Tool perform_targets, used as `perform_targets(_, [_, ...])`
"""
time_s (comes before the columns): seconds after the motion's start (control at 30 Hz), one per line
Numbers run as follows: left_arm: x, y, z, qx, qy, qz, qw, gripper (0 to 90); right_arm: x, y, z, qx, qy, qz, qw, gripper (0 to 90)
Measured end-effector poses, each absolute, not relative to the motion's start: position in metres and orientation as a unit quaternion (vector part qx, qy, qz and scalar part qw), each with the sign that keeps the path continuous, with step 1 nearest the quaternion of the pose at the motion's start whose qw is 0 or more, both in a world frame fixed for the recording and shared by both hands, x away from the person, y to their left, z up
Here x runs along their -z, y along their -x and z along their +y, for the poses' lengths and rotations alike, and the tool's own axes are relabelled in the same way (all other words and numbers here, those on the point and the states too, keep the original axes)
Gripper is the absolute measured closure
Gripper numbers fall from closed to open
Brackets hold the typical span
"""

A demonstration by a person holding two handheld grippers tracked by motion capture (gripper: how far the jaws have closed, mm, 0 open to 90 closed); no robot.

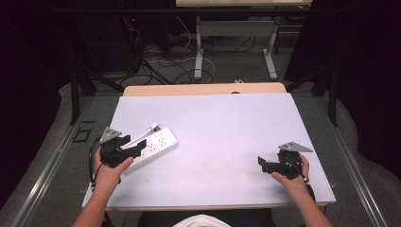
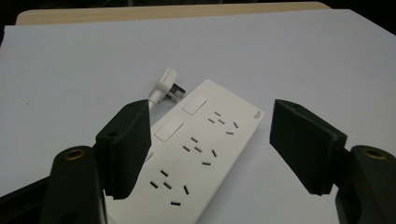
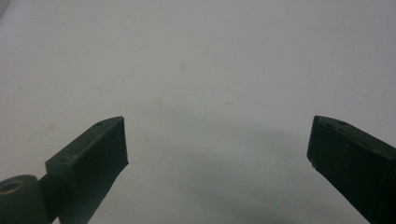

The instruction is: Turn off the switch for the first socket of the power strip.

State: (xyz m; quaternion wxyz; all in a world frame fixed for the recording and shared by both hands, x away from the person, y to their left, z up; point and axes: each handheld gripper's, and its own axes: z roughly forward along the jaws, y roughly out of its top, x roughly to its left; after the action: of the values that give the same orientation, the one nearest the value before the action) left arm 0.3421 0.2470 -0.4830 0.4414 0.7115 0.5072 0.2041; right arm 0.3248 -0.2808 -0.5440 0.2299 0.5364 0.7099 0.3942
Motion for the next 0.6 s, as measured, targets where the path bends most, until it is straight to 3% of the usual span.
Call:
perform_targets(0.33, [0.474, -0.347, 0.239, -0.226, -0.72, 0.488, 0.438, 43.1, 0.545, -0.325, -0.281, -0.394, -0.534, 0.712, 0.229, 4.5])
perform_targets(0.6, [0.464, -0.355, 0.239, -0.239, -0.72, 0.498, 0.421, 43.0, 0.545, -0.325, -0.281, -0.393, -0.532, 0.714, 0.229, 4.5])
